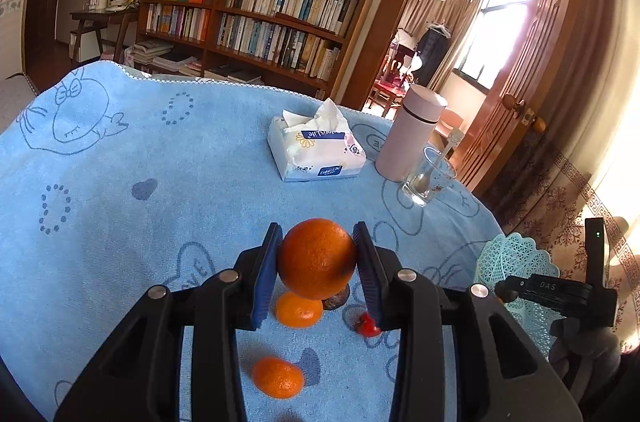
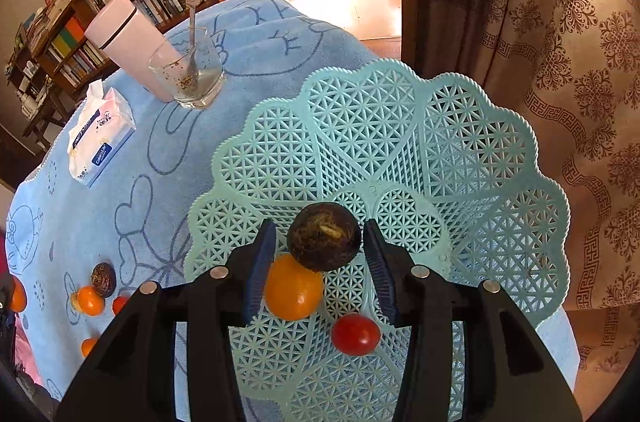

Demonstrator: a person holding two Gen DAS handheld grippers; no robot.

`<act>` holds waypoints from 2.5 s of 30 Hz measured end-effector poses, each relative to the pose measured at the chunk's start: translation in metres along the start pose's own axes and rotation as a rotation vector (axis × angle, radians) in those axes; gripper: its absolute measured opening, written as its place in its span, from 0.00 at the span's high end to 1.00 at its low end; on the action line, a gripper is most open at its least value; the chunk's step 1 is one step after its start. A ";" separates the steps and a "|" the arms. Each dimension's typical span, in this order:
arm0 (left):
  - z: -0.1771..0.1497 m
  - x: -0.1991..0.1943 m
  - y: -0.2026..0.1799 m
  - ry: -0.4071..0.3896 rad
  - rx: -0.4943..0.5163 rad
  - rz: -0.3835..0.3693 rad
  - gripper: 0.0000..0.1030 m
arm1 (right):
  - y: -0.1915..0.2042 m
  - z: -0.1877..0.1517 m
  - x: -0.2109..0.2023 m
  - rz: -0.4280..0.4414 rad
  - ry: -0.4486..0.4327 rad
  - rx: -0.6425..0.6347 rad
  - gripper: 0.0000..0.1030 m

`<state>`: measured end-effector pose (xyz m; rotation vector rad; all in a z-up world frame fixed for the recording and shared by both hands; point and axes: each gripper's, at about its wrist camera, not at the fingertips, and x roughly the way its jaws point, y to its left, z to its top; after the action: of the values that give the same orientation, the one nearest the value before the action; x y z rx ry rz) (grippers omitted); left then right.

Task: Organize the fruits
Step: 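Lower the dark brown fruit into the basket and open the right tool, then place the held orange into the basket and open the left tool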

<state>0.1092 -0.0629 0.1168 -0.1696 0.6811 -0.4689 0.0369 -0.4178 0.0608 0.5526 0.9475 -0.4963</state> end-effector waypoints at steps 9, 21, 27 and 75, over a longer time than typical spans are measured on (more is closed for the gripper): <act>-0.006 0.002 -0.013 0.015 0.035 -0.019 0.64 | -0.005 -0.005 -0.023 0.000 -0.073 -0.021 0.45; -0.025 0.009 -0.048 0.075 0.109 -0.118 0.64 | -0.038 -0.030 -0.066 0.003 -0.185 -0.041 0.43; -0.035 0.013 -0.067 0.128 0.136 -0.175 0.64 | -0.049 -0.041 -0.083 0.020 -0.239 -0.062 0.43; -0.024 0.003 -0.092 0.009 0.152 -0.032 0.13 | -0.059 -0.076 -0.104 0.209 -0.326 -0.043 0.33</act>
<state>0.0620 -0.1456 0.1242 -0.0356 0.6500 -0.5502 -0.0973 -0.3979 0.1018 0.5064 0.5806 -0.3630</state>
